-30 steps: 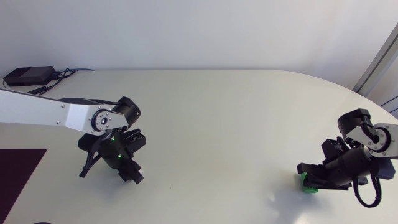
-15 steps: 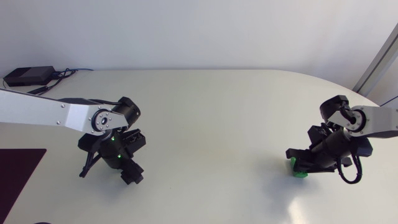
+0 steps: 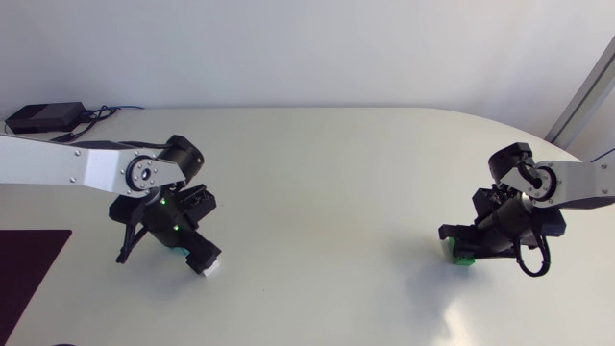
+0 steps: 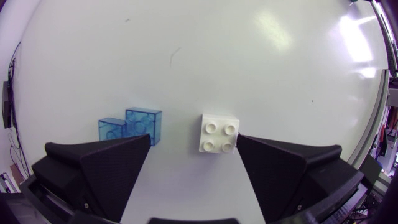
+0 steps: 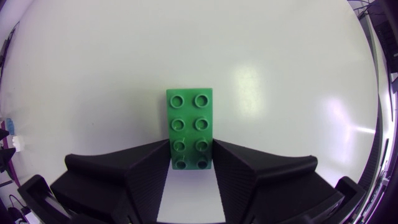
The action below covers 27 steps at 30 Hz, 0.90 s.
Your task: Sort duplo bricks by size, large to the right and small to the left
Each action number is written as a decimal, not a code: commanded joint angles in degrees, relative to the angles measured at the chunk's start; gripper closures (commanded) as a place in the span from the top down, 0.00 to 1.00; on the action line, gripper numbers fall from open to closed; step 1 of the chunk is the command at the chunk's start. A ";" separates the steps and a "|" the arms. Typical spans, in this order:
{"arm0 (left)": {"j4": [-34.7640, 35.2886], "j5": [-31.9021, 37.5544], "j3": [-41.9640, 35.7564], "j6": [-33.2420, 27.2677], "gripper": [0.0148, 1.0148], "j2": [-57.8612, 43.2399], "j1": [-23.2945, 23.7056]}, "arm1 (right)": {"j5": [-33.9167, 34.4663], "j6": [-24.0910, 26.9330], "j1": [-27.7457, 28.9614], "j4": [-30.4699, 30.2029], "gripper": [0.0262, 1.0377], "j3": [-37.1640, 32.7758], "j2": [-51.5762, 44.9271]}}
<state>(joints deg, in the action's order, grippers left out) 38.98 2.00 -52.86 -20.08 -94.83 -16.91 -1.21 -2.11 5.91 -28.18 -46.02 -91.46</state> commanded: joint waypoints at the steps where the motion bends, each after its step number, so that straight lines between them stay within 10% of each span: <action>1: 0.22 0.29 -2.95 0.65 0.96 3.07 1.35 | 0.95 -0.88 -0.81 1.20 0.61 1.02 -1.09; 8: 0.66 0.20 -5.15 3.64 0.96 6.50 3.72 | 1.21 1.67 -0.55 3.58 0.94 2.16 0.41; 27: -1.54 -0.42 -1.54 4.96 0.96 14.49 11.19 | 2.88 3.16 -2.75 3.14 0.95 1.99 9.81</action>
<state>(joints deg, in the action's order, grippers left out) 38.39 1.80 -55.92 -15.38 -80.86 -7.46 0.78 0.08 4.01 -25.04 -44.10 -81.93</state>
